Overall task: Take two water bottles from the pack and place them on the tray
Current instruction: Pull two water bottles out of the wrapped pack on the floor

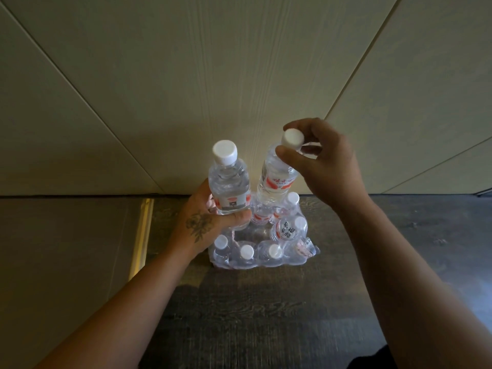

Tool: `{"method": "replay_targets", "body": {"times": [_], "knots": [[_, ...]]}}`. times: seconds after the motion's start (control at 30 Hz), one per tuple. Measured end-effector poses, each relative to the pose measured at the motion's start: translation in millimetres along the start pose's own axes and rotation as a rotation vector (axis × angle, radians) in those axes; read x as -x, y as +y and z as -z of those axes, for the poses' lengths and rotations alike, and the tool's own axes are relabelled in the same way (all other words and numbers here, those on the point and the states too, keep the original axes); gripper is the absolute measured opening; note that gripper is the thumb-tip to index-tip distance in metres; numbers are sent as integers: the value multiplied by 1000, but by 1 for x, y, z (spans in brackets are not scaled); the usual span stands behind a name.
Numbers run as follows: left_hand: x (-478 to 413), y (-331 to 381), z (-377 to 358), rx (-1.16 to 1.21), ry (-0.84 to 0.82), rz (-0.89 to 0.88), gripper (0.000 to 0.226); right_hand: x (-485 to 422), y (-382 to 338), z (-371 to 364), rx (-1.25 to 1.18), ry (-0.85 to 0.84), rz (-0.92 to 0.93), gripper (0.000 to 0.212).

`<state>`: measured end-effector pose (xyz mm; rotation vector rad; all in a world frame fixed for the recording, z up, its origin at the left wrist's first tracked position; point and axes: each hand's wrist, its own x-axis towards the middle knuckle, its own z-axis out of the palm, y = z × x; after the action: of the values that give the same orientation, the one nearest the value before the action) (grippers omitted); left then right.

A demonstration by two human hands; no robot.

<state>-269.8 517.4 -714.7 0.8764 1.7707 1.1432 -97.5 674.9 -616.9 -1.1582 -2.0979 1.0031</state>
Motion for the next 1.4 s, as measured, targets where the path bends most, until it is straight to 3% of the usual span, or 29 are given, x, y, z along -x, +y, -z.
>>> {"method": "replay_targets", "body": {"times": [0.1,0.27,0.6,0.8,0.97,1.4], "knots": [[1,7,-2,13,-2,6,77,-3,10,-4,-165,-51,-122,31],[0,11,-8,80,-17,-23,83,0,28,-18,-314,-143,-243,52],[-4,20,-16,110,-65,-14,74,2,56,-32,-303,-251,-273,78],[-3,24,-21,96,-70,-19,80,4,84,-49,-144,-293,-293,79],[-3,24,-23,77,-81,-28,81,7,86,-58,-54,-280,-190,72],[2,20,0,82,-32,-8,76,29,91,-42,-142,-261,-229,69]]}}
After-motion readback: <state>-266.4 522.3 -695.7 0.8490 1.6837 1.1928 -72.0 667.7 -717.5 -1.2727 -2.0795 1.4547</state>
